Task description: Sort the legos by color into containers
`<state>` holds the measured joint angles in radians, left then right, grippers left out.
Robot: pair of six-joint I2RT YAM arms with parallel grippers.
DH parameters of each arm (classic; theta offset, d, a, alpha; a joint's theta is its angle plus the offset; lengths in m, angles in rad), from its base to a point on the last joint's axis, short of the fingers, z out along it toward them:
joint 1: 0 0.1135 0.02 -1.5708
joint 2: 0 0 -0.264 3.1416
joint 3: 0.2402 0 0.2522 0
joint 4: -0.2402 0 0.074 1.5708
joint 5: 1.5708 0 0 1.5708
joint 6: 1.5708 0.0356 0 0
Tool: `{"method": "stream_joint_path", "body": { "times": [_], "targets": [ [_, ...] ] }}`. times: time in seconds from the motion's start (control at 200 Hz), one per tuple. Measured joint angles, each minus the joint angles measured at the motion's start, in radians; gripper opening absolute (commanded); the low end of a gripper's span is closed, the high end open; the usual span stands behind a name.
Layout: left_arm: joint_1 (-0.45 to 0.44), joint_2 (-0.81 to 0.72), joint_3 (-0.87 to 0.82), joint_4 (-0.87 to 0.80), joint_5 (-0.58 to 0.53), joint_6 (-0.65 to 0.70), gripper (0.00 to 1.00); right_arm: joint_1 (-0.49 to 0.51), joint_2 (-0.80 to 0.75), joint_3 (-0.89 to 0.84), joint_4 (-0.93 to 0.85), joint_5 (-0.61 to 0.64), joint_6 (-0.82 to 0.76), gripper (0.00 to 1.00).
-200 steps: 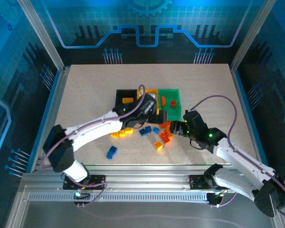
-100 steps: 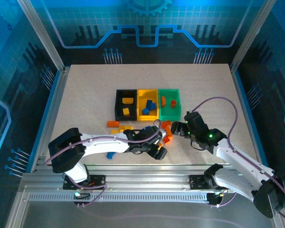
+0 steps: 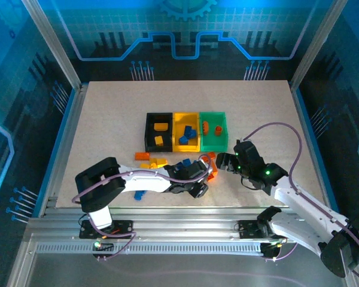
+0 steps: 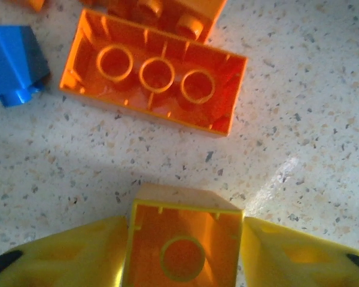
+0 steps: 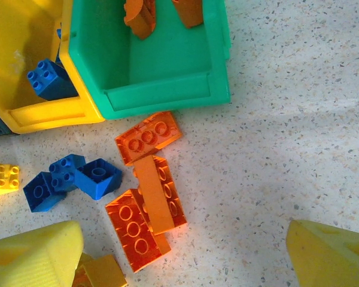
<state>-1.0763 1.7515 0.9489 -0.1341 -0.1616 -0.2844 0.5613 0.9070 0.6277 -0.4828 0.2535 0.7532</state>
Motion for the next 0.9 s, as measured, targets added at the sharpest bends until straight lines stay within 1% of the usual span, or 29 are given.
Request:
{"method": "stream_joint_path", "body": {
  "times": [0.1,0.19,0.245,0.3,0.375,0.47,0.555,0.64,0.69,0.755,0.84,0.9],
  "targets": [
    [0.0,-0.002,0.0,0.014,-0.003,-0.001,0.38,0.0,0.0,0.0,0.0,0.0,0.001,0.89],
    [0.0,-0.038,-0.024,0.028,-0.017,-0.012,0.35,0.0,-0.002,0.0,0.0,0.0,0.002,0.89],
    [0.001,-0.089,-0.052,0.032,-0.032,-0.029,0.33,0.0,-0.005,0.0,-0.001,0.0,0.003,0.89],
    [0.009,-0.151,-0.083,0.035,-0.048,-0.046,0.33,0.0,-0.005,0.0,0.0,0.0,0.003,0.89],
    [0.042,-0.252,-0.111,0.02,-0.083,-0.087,0.34,0.0,-0.005,-0.003,0.001,0.0,0.003,0.89],
    [0.141,-0.362,-0.119,-0.006,-0.129,-0.156,0.34,0.0,-0.002,-0.011,0.003,0.0,0.004,0.89],
    [0.291,-0.43,-0.116,-0.04,-0.165,-0.225,0.33,-0.001,0.007,-0.013,0.005,-0.003,0.006,0.89],
    [0.431,-0.434,-0.102,-0.065,-0.175,-0.275,0.33,-0.001,0.018,-0.013,0.006,-0.006,0.007,0.89],
    [0.506,-0.407,-0.081,-0.084,-0.174,-0.298,0.33,-0.001,0.021,-0.014,0.009,-0.008,0.007,0.89],
    [0.568,-0.34,-0.028,-0.11,-0.17,-0.318,0.33,-0.002,0.021,-0.014,0.012,-0.011,0.007,0.89],
    [0.609,-0.231,0.061,-0.131,-0.163,-0.325,0.33,-0.002,0.021,-0.014,0.011,-0.011,0.007,0.89],
    [0.623,-0.158,0.121,-0.145,-0.161,-0.33,0.35,-0.002,0.021,-0.014,0.011,-0.011,0.007,0.89]
  ]
}}
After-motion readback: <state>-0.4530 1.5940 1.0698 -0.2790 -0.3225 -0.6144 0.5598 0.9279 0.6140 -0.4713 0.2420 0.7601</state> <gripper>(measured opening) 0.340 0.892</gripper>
